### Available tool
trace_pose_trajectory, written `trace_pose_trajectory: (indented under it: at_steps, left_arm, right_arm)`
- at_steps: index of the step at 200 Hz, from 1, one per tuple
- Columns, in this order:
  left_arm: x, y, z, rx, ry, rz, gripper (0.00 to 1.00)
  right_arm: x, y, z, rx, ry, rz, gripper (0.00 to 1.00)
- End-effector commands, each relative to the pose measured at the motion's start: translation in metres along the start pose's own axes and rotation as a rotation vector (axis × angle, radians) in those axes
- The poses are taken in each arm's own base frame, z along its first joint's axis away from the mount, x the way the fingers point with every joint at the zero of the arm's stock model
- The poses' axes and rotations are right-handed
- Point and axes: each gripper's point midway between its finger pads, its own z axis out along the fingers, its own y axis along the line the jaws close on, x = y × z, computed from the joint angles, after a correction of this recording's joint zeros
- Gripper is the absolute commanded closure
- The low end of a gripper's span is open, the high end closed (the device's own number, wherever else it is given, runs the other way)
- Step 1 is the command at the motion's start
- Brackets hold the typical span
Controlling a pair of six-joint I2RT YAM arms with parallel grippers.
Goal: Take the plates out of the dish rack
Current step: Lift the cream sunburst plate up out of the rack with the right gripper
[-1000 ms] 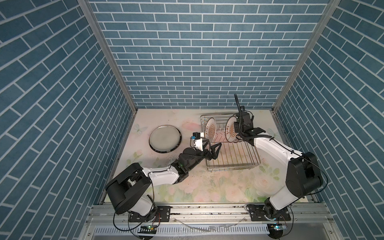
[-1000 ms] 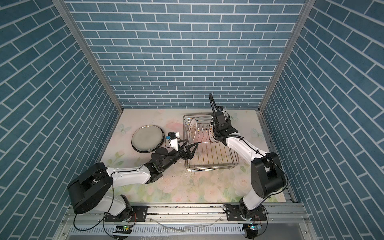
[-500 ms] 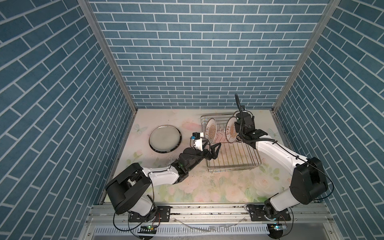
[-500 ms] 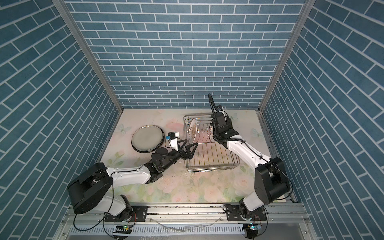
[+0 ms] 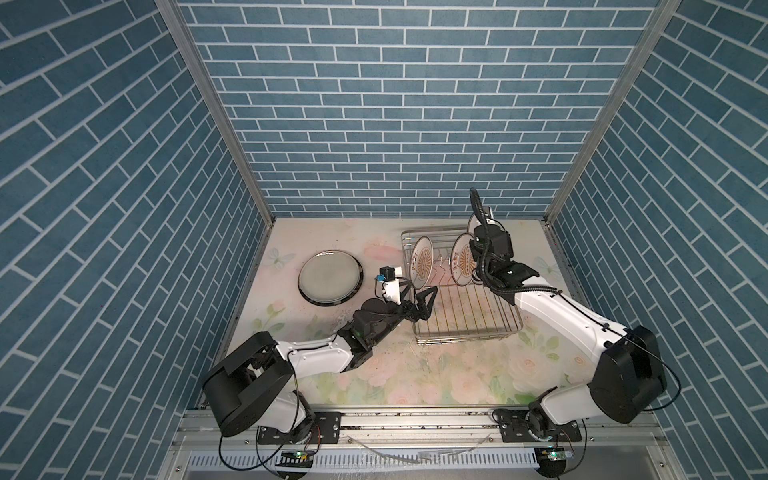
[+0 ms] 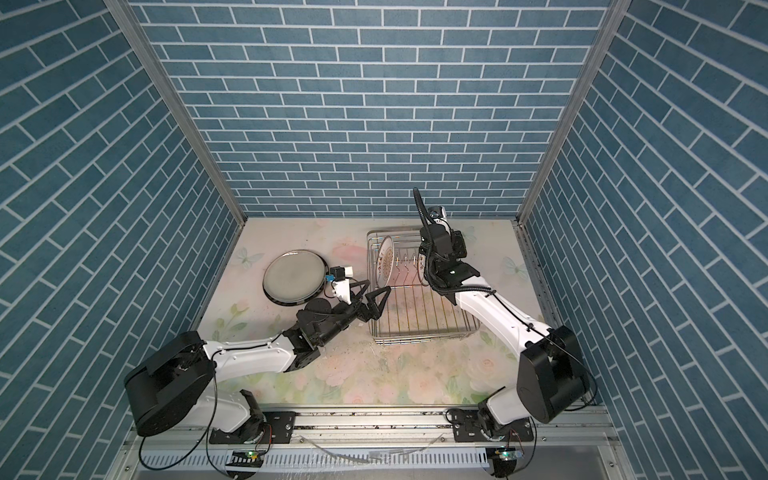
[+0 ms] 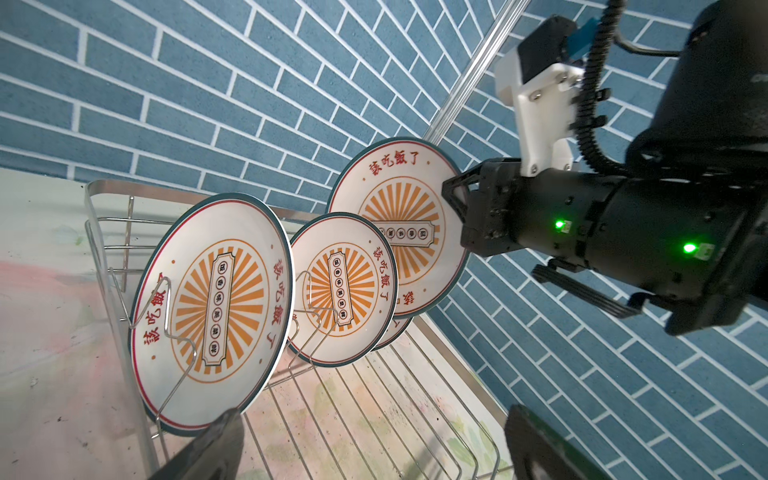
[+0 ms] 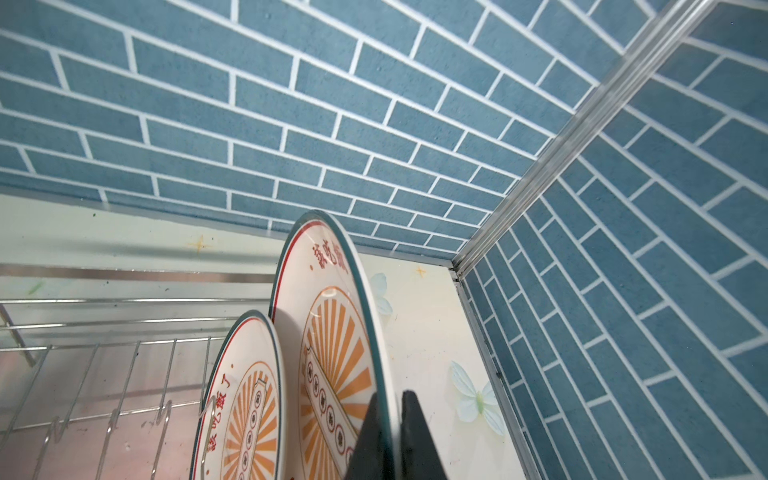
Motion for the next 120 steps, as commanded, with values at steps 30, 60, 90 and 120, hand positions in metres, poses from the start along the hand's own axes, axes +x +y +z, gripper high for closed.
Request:
trace_pose_trajectory:
  at_steps: [30, 60, 90, 120]
  left_arm:
    - [-0.009, -0.003, -0.011, -0.004, -0.015, 0.022, 0.00]
    - [-0.013, -0.007, -0.019, 0.010, -0.019, 0.012, 0.00]
    - [-0.017, -0.012, -0.028, 0.022, -0.003, 0.020, 0.00]
    - [-0.023, -0.021, -0.042, 0.078, -0.031, 0.029, 0.00]
  right_arm:
    - [-0.041, -0.053, -0.039, 0.110, -0.165, 0.152, 0.96]
    - [-0.048, -0.064, -0.060, 0.108, -0.209, 0.180, 0.96]
    - [-0.056, -0.072, -0.085, 0.059, -0.263, 0.233, 0.96]
    - [-0.055, -0.074, -0.104, -0.061, -0.304, 0.304, 0.96]
